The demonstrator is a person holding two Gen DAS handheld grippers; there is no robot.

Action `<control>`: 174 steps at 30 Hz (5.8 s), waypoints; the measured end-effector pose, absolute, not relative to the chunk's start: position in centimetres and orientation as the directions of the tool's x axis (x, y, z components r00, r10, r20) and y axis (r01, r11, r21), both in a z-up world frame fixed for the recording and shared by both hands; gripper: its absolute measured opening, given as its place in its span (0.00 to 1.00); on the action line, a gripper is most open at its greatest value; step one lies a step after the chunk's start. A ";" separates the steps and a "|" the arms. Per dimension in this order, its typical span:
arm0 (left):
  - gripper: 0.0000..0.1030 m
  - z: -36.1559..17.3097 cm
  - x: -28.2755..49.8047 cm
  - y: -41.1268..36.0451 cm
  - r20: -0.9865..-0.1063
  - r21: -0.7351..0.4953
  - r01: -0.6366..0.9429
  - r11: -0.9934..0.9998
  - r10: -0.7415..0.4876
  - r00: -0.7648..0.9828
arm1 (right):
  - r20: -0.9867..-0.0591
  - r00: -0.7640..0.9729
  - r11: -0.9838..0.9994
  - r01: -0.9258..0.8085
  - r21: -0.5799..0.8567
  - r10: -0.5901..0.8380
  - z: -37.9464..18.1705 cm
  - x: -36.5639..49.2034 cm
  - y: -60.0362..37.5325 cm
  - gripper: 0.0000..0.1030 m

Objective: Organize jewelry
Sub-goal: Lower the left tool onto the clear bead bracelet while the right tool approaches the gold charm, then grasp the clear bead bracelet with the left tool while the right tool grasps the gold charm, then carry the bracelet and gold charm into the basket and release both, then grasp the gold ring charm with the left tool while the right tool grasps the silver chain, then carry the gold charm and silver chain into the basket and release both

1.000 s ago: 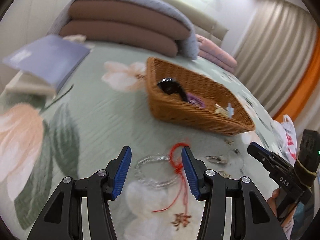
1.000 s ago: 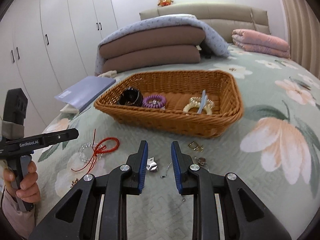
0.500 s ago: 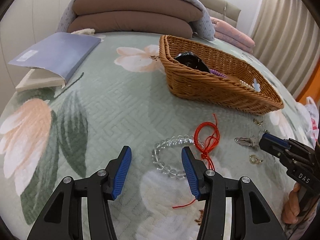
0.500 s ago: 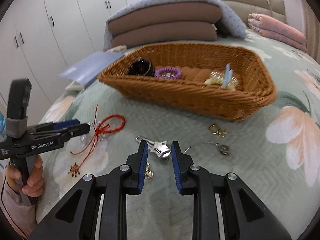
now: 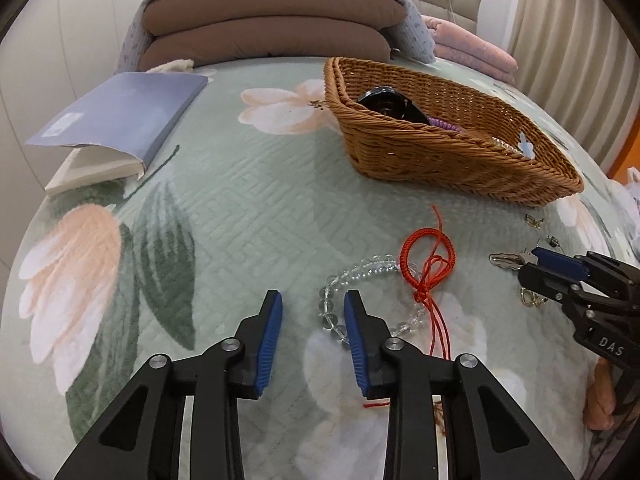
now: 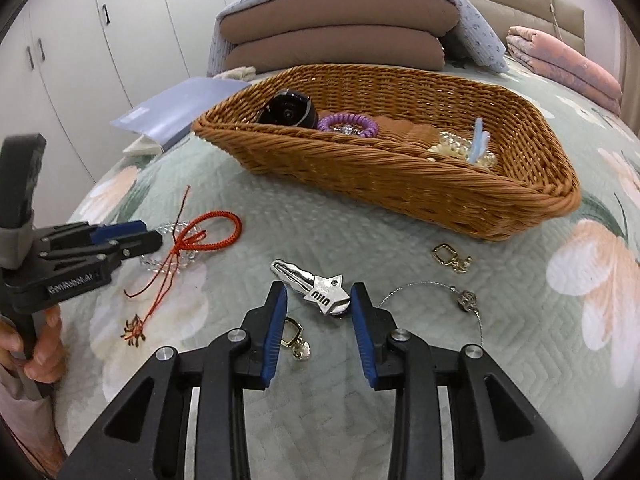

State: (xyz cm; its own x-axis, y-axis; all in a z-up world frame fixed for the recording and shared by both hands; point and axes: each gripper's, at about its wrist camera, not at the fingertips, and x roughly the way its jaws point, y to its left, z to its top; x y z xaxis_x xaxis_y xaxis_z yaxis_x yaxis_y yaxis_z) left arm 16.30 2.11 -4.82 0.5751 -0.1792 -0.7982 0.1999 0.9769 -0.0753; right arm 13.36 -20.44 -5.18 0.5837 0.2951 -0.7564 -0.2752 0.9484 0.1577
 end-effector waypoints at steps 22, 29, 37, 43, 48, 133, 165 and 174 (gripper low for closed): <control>0.07 -4.0 15.5 2.0 -0.743 -0.119 0.245 0.962 -0.250 0.621 | -0.709 0.623 0.935 -0.319 0.153 0.329 -4.4 12.7 -19.8 0.25; 0.07 -3.0 15.7 4.0 -0.680 -0.314 0.288 0.905 -0.425 0.597 | -0.675 0.643 0.927 -0.328 0.184 0.362 -3.7 12.1 -20.3 0.25; 0.07 -1.7 14.7 4.0 -0.598 -0.396 0.361 0.844 -0.535 0.596 | -0.650 0.661 0.923 -0.334 0.193 0.375 -3.3 11.6 -20.4 0.25; 0.07 -0.3 13.8 4.0 -0.557 -0.402 0.396 0.826 -0.564 0.610 | -0.623 0.687 0.924 -0.336 0.185 0.374 -2.8 10.9 -20.6 0.25; 0.07 2.0 12.8 3.5 -0.535 -0.366 0.424 0.828 -0.560 0.633 | -0.600 0.718 0.933 -0.319 0.168 0.353 -1.5 10.3 -20.8 0.25; 0.48 -4.8 13.1 -11.3 -0.743 -0.175 0.566 0.806 -0.485 0.461 | -0.729 0.661 0.979 -0.036 0.203 0.176 -4.6 12.6 -29.9 0.43; 0.10 -3.4 11.3 -10.7 -0.662 -0.075 0.547 0.834 -0.452 0.598 | -0.695 0.707 0.990 -0.130 0.053 0.130 -4.0 12.2 -26.6 0.12; 0.10 -0.9 10.6 -8.6 -0.554 -0.127 0.503 0.855 -0.481 0.679 | -0.595 0.782 0.982 -0.141 0.125 0.188 -1.4 10.2 -27.7 0.12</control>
State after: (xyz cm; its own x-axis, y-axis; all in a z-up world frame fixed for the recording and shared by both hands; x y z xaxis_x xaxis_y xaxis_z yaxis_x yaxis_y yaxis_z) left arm 10.60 -8.58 -0.88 0.6789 -0.4814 -0.5544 0.5029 0.8550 -0.1267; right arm 10.24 -27.71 -1.40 0.7816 0.1880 -0.5948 -0.1414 0.9821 0.1246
